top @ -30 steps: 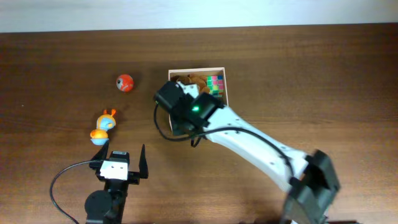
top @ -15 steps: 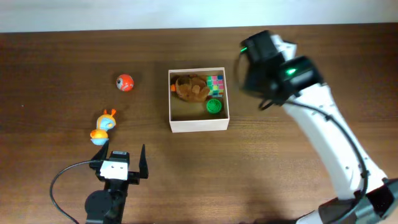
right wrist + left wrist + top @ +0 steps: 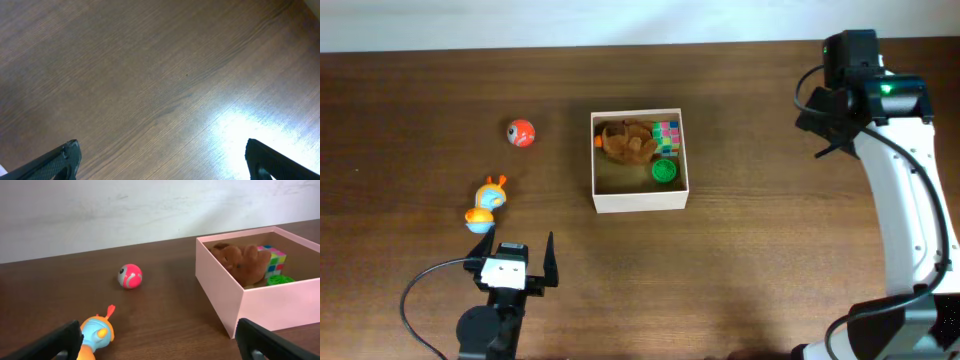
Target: Pack container
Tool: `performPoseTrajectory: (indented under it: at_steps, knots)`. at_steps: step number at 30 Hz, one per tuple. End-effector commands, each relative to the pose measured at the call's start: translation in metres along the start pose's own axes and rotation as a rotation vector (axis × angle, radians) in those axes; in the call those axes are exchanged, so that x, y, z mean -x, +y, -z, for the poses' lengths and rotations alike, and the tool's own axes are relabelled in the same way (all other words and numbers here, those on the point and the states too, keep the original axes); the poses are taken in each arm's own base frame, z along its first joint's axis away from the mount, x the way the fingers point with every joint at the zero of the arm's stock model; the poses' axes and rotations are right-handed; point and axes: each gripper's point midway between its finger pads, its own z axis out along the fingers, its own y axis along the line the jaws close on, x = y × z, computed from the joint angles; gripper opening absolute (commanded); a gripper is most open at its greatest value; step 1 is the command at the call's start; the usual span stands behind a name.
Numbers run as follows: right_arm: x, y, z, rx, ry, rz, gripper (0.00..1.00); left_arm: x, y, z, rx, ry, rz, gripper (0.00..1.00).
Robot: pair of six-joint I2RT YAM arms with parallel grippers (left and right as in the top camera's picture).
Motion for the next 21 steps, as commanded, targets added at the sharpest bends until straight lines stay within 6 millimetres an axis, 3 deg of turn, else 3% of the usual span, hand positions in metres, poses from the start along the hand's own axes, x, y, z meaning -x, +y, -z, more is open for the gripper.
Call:
performPoseTrajectory:
  at_steps: [1,4,9,16,21]
  knots:
    - [0.001,-0.006,-0.006,-0.007,0.017,-0.014,0.99,0.001,0.001,0.0,0.006,-0.01,-0.019,0.99]
    - [0.002,-0.006,-0.006,-0.008,0.017,-0.015,0.99,0.012,-0.006,0.001,-0.038,-0.058,-0.016,0.99]
    - [0.001,-0.006,-0.006,-0.007,0.017,-0.014,0.99,0.057,-0.038,0.014,-0.236,-0.214,-0.045,0.99]
    - [0.001,-0.006,-0.006,-0.007,0.017,-0.014,0.99,0.113,-0.021,0.021,-0.179,-0.059,-0.076,0.99]
    - [0.001,-0.006,-0.006,-0.007,0.017,-0.014,0.99,0.161,-0.016,0.005,-0.194,0.073,-0.075,0.99]
